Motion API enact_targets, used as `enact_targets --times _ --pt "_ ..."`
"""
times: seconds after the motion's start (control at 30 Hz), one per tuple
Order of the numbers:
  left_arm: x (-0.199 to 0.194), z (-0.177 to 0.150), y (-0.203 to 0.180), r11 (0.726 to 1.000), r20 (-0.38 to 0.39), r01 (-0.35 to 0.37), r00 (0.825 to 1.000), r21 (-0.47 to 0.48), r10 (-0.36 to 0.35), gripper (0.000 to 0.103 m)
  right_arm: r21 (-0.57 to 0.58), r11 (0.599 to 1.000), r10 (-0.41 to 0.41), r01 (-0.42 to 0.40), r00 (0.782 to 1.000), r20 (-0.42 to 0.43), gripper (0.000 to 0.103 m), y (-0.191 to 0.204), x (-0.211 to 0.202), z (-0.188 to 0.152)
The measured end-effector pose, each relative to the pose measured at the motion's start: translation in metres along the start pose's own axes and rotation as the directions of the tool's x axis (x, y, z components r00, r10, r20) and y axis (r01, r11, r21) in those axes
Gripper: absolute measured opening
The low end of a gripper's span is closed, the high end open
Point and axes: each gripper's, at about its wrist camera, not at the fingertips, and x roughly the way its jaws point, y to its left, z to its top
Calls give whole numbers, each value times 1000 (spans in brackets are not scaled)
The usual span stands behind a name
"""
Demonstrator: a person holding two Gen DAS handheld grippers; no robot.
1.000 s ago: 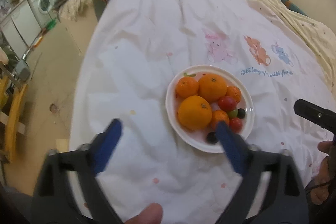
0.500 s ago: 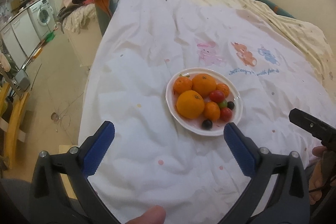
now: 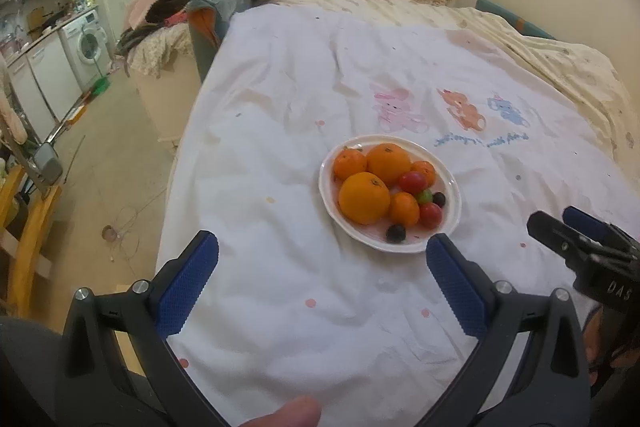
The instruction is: Organize fruits
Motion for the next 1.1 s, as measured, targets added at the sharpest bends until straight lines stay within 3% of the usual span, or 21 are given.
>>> enact_targets --times 0.47,1.1 --pt "13 2 0 1000 -48 7 999 -25 -8 102 -29 999 -27 27 999 19 96 4 3 2" --pt "16 1 2 999 -47 -2 999 -34 0 102 3 1000 -10 10 1000 10 98 0 2 1"
